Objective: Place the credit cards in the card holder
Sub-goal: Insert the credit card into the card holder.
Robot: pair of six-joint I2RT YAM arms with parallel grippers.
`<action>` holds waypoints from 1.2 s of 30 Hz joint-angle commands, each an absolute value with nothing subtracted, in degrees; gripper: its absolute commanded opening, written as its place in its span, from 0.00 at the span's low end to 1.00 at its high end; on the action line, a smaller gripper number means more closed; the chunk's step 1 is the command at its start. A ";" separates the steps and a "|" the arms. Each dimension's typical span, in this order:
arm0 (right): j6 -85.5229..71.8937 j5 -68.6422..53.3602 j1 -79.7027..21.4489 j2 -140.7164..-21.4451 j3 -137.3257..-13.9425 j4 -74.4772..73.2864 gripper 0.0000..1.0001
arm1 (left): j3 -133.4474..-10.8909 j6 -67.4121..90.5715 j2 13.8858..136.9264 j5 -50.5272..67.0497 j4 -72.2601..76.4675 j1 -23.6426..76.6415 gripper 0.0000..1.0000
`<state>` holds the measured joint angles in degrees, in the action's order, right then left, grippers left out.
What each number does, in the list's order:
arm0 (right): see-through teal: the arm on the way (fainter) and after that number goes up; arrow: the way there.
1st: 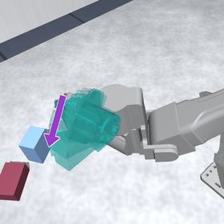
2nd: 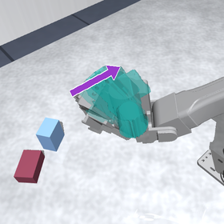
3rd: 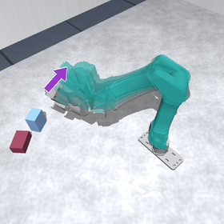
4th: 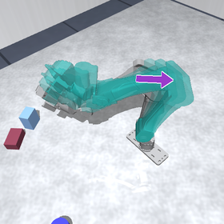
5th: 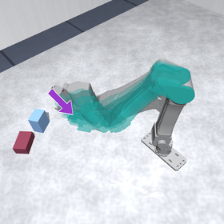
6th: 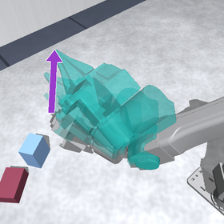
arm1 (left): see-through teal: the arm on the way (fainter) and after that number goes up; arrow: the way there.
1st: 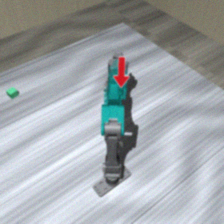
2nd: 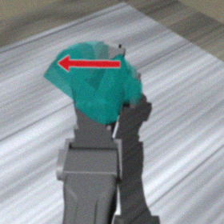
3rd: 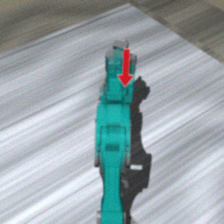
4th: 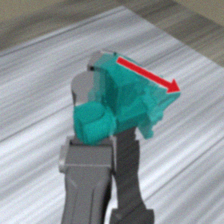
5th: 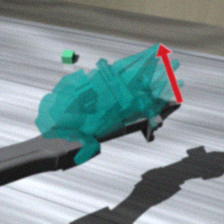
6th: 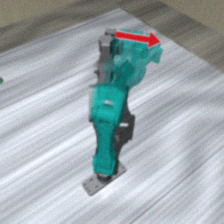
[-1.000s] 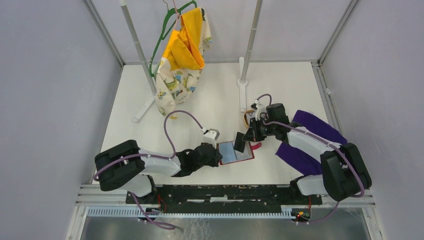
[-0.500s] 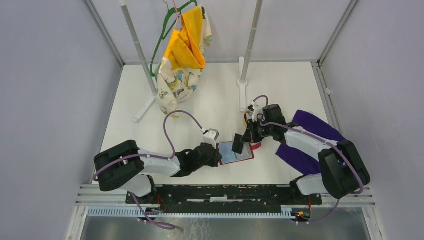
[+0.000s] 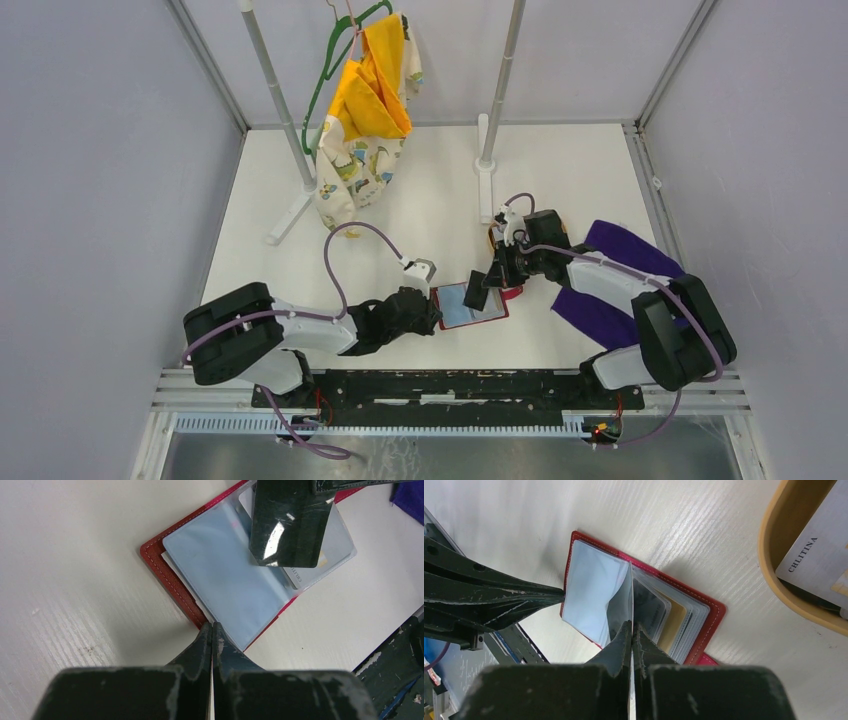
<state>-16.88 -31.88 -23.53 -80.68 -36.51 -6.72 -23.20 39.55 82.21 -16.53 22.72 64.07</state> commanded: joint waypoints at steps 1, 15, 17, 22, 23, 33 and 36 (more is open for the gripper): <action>-14.67 -31.00 -23.72 -81.64 -38.14 -8.59 0.00 | -23.41 37.18 80.53 -18.24 23.73 63.90 0.02; -13.54 -35.29 -23.68 -85.89 -40.88 -12.10 0.00 | -23.39 36.08 78.42 -18.99 22.83 63.93 0.02; -13.35 -36.03 -23.68 -87.00 -41.53 -12.83 0.00 | -23.38 35.96 77.72 -18.99 22.60 63.96 0.02; -11.08 -37.49 -23.65 -90.85 -44.73 -17.43 0.00 | -23.80 35.06 76.03 -18.74 21.97 63.95 0.03; -10.86 -37.58 -23.72 -91.39 -45.11 -17.93 0.00 | -23.88 34.88 75.83 -18.72 21.97 63.93 0.04; -8.33 -39.34 -23.66 -96.77 -50.45 -24.03 0.00 | -23.72 34.02 76.78 -16.82 24.69 63.97 0.09; -7.91 -39.64 -23.69 -98.08 -51.53 -25.40 0.00 | -23.81 33.93 77.56 -16.40 25.19 63.95 0.11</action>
<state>-10.44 -40.51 -23.53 -96.36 -49.32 -21.76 -23.16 36.36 77.12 -16.40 21.63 64.07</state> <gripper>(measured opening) 0.009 0.093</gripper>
